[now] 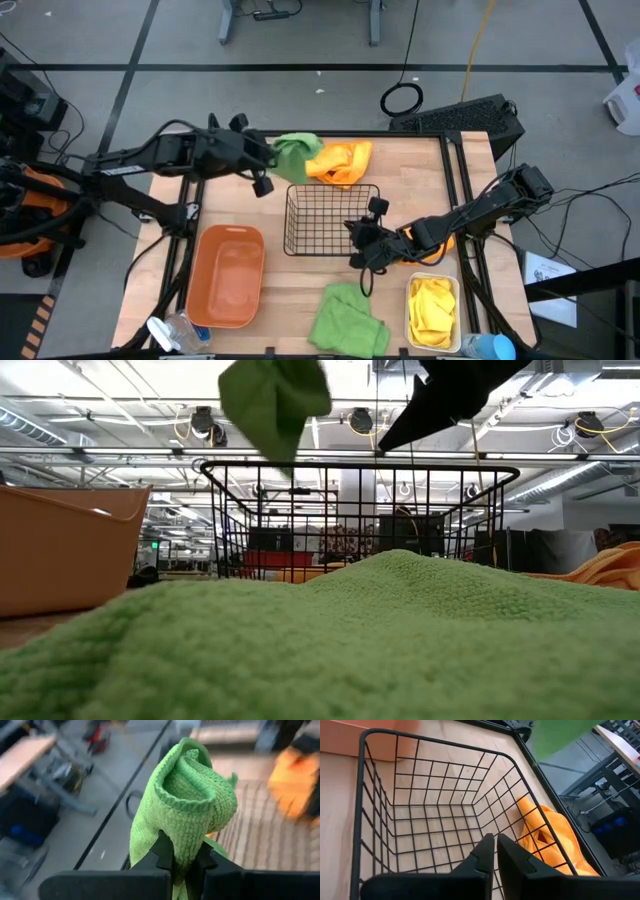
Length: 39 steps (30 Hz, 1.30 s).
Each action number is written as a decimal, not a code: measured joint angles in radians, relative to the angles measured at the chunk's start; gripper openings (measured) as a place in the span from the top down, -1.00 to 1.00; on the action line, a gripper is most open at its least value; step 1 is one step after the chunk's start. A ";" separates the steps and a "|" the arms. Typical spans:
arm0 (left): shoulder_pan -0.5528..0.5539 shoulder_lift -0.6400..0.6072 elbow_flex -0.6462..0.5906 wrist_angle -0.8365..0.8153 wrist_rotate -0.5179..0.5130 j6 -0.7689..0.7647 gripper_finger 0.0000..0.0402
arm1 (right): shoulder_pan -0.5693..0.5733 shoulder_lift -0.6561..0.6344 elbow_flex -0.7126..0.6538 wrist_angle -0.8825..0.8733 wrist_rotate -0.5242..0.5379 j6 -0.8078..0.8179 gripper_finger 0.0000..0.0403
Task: Sort microfiber towel by color & place in baskets
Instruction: Put the top green microfiber cloth into the black wire basket
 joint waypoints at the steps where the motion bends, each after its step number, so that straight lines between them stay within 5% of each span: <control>1: -0.018 -0.001 0.003 0.024 0.002 0.003 0.91 | 0.002 0.000 0.000 0.000 0.000 0.000 0.94; 7: -0.106 0.020 0.001 0.092 0.051 -0.002 0.91 | 0.033 0.000 0.052 -0.022 0.007 -0.017 0.94; 15: -0.193 0.125 -0.034 0.132 0.058 -0.004 0.89 | 0.137 0.000 0.172 -0.175 0.206 -0.023 0.93; 26: -0.223 0.347 -0.040 0.204 0.065 0.001 0.83 | 0.182 0.000 0.189 -0.223 0.209 0.072 0.93; 39: -0.193 0.510 -0.040 0.230 0.154 -0.003 0.82 | 0.203 0.000 0.189 -0.501 0.203 0.297 0.93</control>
